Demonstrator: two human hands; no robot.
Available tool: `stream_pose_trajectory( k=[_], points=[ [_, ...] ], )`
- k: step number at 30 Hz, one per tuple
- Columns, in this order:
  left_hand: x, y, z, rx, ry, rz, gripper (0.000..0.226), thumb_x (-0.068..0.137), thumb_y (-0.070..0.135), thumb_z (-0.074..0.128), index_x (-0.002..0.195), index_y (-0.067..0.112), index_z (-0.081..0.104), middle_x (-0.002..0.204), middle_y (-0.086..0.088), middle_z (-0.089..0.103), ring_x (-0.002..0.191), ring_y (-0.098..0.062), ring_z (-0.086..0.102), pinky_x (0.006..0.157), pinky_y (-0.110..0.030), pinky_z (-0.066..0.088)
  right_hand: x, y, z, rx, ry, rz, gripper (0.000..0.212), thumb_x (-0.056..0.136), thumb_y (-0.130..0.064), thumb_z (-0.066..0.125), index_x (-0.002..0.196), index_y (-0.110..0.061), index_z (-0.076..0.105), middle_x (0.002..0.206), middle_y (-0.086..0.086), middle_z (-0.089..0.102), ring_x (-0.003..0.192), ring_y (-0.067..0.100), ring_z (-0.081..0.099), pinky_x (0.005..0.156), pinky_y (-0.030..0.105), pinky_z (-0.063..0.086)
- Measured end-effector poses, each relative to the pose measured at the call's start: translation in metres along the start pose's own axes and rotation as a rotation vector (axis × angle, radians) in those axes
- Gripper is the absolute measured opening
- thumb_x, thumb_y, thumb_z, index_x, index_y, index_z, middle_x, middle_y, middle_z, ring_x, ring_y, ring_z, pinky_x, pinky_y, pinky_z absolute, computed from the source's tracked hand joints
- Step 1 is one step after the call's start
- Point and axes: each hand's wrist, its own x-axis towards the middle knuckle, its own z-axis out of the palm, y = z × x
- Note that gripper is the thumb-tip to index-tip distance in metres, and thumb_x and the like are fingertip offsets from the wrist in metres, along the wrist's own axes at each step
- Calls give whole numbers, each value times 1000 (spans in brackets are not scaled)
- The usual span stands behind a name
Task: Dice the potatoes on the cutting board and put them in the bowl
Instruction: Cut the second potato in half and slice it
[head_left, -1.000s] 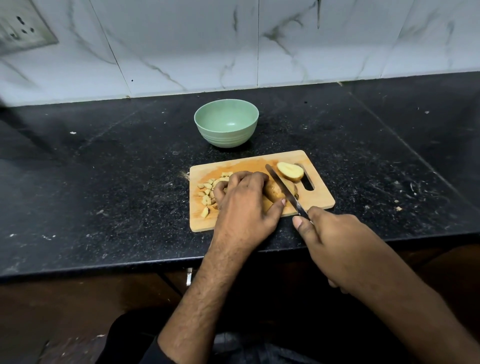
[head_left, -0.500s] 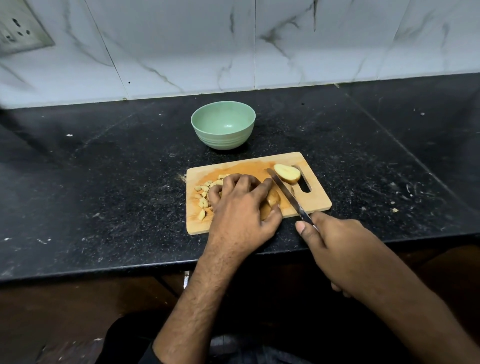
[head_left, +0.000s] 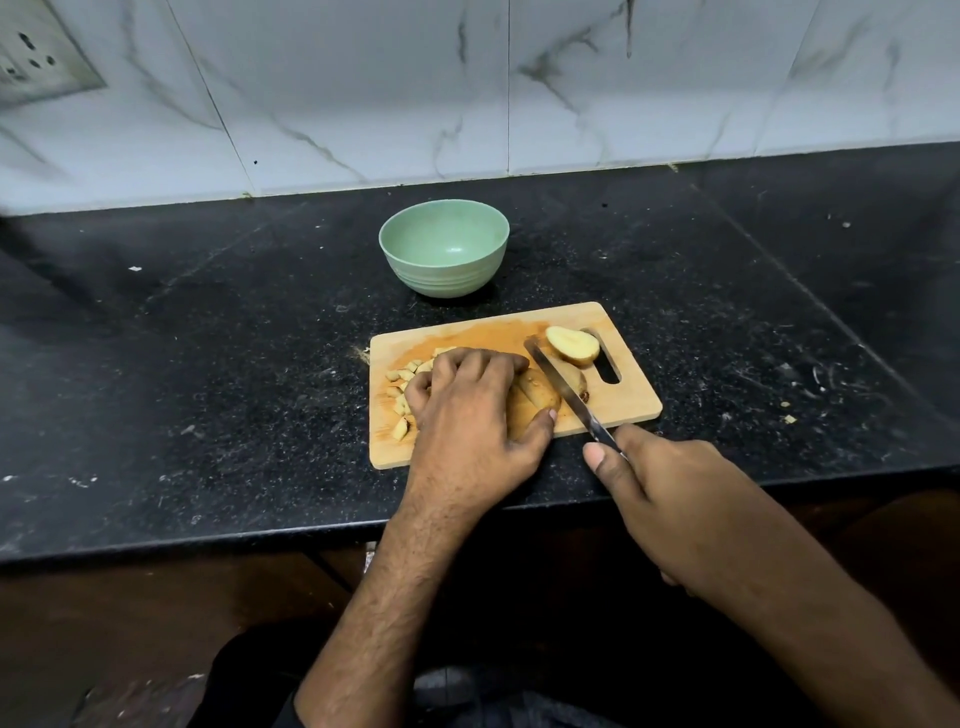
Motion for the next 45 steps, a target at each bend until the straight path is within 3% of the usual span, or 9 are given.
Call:
stream_pose_trajectory(
  k=[4,8,13,27,34,37,42,45],
  points=[
    [0,-2,-3,-76,11,-37,57,80,60,67,128,30,56,118,16,57,122,-10,38,100,-38,20,-1,-3,4,-2,14,-27,38,102,-57,24,77,-30,37,70,-2,57,64,14,59,62,32,46],
    [0,-3,-4,-85,14,-40,51,81,59,69,121,28,62,115,17,60,119,-8,39,96,-36,18,-1,-8,4,-41,30,-41,39,103,-55,25,74,-30,32,69,-3,54,64,10,53,54,27,34],
    [0,-3,-2,-69,12,-41,48,85,60,64,121,29,63,117,18,60,119,-7,37,97,-37,17,-1,-12,6,-88,31,-39,32,103,-54,23,85,-30,33,76,-4,52,75,17,56,62,34,42],
    [-1,3,-2,23,-5,16,36,86,56,53,109,29,52,111,16,52,116,-10,40,97,-43,26,-8,-18,3,-186,25,-39,28,105,-49,21,90,-28,33,74,-5,51,71,16,55,66,34,49],
    [1,-1,-1,-16,-12,30,34,87,54,57,107,27,55,107,16,51,111,-8,42,98,-41,26,0,-17,-4,-210,-63,-51,25,106,-47,23,93,-28,32,75,-5,50,66,10,49,61,32,45],
    [3,-2,0,-19,-13,45,31,87,51,60,106,27,55,105,14,51,108,-10,43,98,-42,27,11,-19,-2,-232,-74,-52,25,107,-47,24,96,-27,35,77,-4,47,70,17,49,66,38,47],
    [2,-2,0,-34,0,32,31,86,49,62,107,27,57,104,16,50,108,-9,43,98,-41,26,37,-22,9,-250,-80,-61,29,107,-41,30,120,-21,45,79,0,47,82,25,52,73,39,48],
    [1,-1,0,-35,3,12,33,86,51,63,110,28,58,107,17,51,112,-8,42,98,-39,23,39,-19,6,-230,-128,-63,28,107,-43,29,117,-22,45,79,-1,48,81,23,53,71,38,46]
  ],
)
